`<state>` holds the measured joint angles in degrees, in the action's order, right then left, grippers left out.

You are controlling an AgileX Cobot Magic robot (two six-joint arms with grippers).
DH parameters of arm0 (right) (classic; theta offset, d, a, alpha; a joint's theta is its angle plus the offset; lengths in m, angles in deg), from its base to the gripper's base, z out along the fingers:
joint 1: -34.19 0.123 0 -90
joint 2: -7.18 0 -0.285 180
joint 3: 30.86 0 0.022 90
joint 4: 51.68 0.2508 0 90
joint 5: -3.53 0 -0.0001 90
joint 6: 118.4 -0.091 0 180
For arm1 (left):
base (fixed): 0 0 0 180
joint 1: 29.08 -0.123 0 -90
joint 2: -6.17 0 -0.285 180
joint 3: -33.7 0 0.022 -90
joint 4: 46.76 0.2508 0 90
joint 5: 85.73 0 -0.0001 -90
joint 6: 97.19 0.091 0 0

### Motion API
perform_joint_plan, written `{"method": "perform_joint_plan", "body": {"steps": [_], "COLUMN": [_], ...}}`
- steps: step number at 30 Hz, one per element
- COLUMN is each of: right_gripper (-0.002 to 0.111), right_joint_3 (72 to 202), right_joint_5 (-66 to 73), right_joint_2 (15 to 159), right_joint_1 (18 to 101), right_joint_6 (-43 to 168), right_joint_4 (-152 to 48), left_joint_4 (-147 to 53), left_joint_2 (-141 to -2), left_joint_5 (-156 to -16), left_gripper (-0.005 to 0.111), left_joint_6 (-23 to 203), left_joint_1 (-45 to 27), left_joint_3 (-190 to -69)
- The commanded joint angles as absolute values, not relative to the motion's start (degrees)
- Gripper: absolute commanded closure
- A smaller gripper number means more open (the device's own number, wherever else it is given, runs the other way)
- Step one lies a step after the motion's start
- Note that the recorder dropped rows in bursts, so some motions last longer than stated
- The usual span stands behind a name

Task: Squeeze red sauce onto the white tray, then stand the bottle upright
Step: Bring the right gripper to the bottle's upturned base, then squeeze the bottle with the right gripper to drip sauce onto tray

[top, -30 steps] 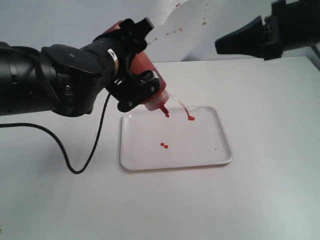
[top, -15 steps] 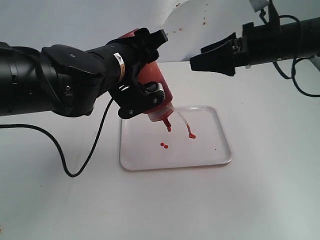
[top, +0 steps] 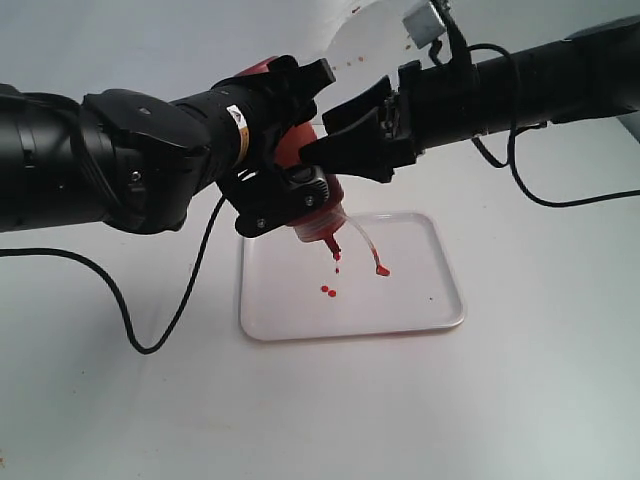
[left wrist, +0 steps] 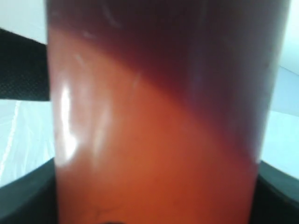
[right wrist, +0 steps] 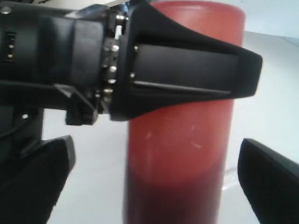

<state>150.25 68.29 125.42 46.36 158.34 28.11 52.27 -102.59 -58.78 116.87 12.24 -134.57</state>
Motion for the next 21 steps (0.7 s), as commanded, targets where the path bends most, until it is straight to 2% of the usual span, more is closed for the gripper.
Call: {"method": "perform_joint_plan", "body": {"steps": [1, 8, 21], "right_gripper": [0.020, 0.020, 0.020], "right_joint_3": [150.65, 150.65, 150.65], "right_joint_5": [61.41, 51.75, 51.80], "right_joint_2": [125.35, 125.35, 125.35], "right_joint_1": [47.95, 50.43, 53.14], "right_joint_6": [159.38, 161.36, 163.61], "right_joint_4": [28.31, 27.99, 30.95], "left_joint_4": [53.19, 53.19, 53.19], "left_joint_2": [-101.85, -101.85, -101.85], "left_joint_5": [-57.26, -56.85, -56.30], "left_gripper": [0.107, 0.107, 0.107], "left_joint_6": [116.54, 116.29, 116.51], "left_joint_1": [12.14, 12.14, 12.14], "left_joint_3": [-135.38, -135.38, -135.38]}}
